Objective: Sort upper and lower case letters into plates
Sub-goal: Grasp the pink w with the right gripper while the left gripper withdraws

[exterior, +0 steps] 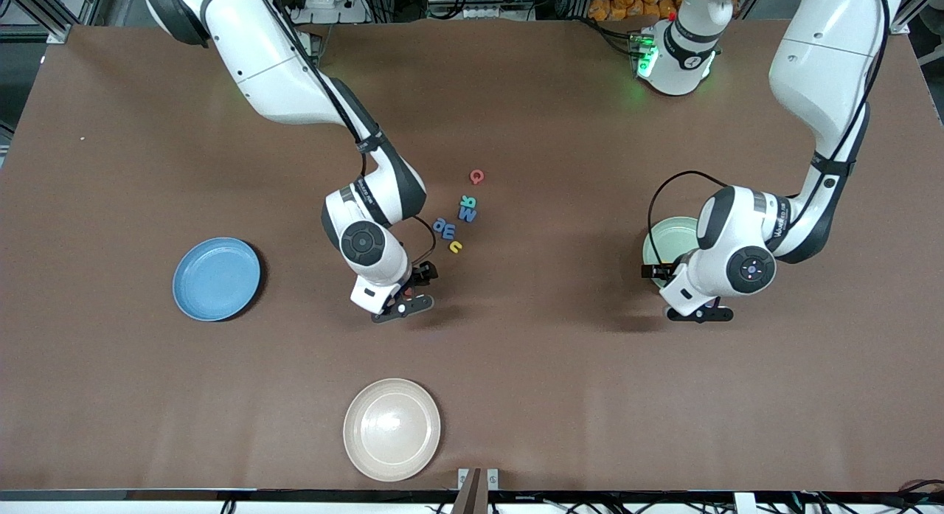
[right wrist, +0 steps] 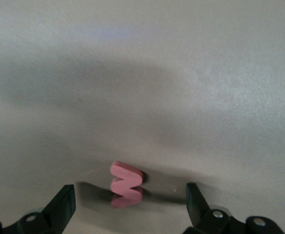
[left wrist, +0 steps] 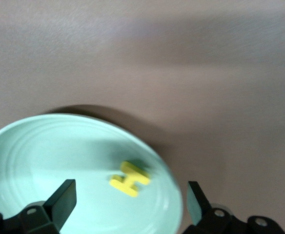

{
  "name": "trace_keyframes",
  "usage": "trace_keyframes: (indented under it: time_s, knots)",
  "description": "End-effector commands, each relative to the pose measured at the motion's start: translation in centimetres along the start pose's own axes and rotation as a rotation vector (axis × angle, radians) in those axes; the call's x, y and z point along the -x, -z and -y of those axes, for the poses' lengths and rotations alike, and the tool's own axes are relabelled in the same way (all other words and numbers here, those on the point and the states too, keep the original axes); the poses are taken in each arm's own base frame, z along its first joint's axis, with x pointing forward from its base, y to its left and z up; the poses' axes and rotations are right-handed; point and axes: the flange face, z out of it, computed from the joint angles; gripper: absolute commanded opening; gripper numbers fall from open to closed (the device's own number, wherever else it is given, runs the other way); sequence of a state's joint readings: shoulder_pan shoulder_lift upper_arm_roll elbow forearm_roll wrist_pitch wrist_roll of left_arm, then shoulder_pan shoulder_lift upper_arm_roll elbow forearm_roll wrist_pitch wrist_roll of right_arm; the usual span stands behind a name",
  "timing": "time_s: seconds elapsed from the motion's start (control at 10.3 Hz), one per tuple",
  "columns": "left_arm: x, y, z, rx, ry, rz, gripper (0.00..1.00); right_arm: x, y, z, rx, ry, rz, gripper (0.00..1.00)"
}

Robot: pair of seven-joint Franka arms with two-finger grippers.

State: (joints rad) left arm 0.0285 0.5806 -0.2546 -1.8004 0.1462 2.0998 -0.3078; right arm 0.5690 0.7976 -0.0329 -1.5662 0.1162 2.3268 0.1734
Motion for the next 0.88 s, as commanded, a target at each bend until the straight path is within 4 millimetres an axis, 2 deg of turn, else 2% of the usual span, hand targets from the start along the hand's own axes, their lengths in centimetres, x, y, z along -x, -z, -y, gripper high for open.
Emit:
trace_keyframes:
  time_s: [0.0, 0.1, 0.19, 0.58, 0.78]
  knots:
    - [0.3, 4.2, -2.9, -0.011, 0.048, 0.014, 1.0, 0.6, -0.2, -0.1, 0.026, -0.009, 0.0, 1.0]
    - [0.1, 4.9, -3.2, -0.007, 0.093, 0.006, 1.0, 0.5, -0.1, 0.0, 0.028, -0.007, -0.004, 0.63]
    - [0.6, 4.7, -4.8, -0.012, 0.11, 0.007, 1.0, 0.5, 0.0, 0.0, 0.027, -0.008, -0.006, 0.01]
    - [1.5, 3.4, -12.3, 0.033, 0.263, 0.006, 1.0, 0.3, 0.5, 0.0, 0.024, -0.01, -0.015, 0.0]
    - [1.7, 2.3, -15.7, 0.048, 0.349, -0.005, 1.0, -0.6, 3.1, -1.9, 0.026, -0.024, -0.039, 0.0]
